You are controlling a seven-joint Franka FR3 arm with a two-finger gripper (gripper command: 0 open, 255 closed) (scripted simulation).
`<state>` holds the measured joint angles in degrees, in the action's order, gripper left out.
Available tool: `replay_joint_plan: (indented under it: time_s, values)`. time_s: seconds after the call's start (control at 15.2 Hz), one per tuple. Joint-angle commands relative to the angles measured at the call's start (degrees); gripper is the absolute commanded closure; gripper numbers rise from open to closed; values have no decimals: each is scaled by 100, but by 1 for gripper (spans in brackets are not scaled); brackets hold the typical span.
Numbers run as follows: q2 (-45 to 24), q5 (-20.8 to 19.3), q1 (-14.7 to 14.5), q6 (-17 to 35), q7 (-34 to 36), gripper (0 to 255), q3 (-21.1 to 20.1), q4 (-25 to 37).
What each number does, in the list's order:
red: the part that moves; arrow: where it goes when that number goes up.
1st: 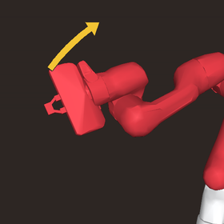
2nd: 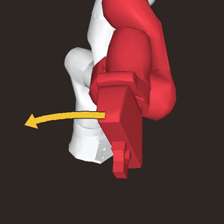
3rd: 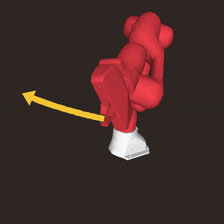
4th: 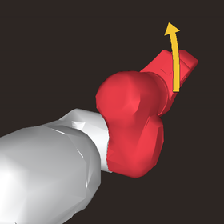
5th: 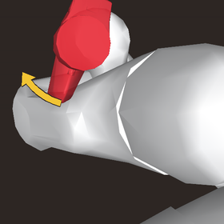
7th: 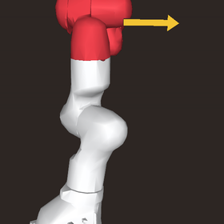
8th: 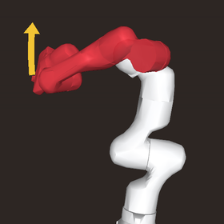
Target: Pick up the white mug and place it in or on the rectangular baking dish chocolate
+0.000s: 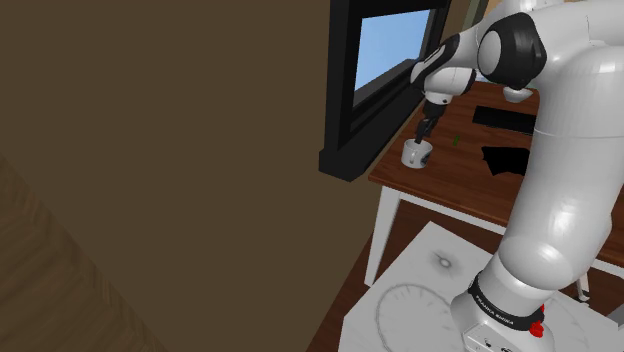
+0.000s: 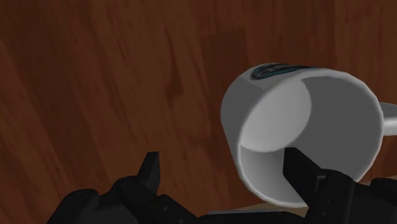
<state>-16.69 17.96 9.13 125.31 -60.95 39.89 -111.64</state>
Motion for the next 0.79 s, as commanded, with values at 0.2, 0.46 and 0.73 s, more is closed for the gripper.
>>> replay_joint_plan:
  time_s: [0.2, 0.46, 0.73]
  values:
    - [-194, -37, 1, -19, 39, 0, -49, -152]
    - [-252, -15, -32, -49, 111, 255, -94, -72]
    - [-275, -1, 61, -151, 12, 255, -64, 39]
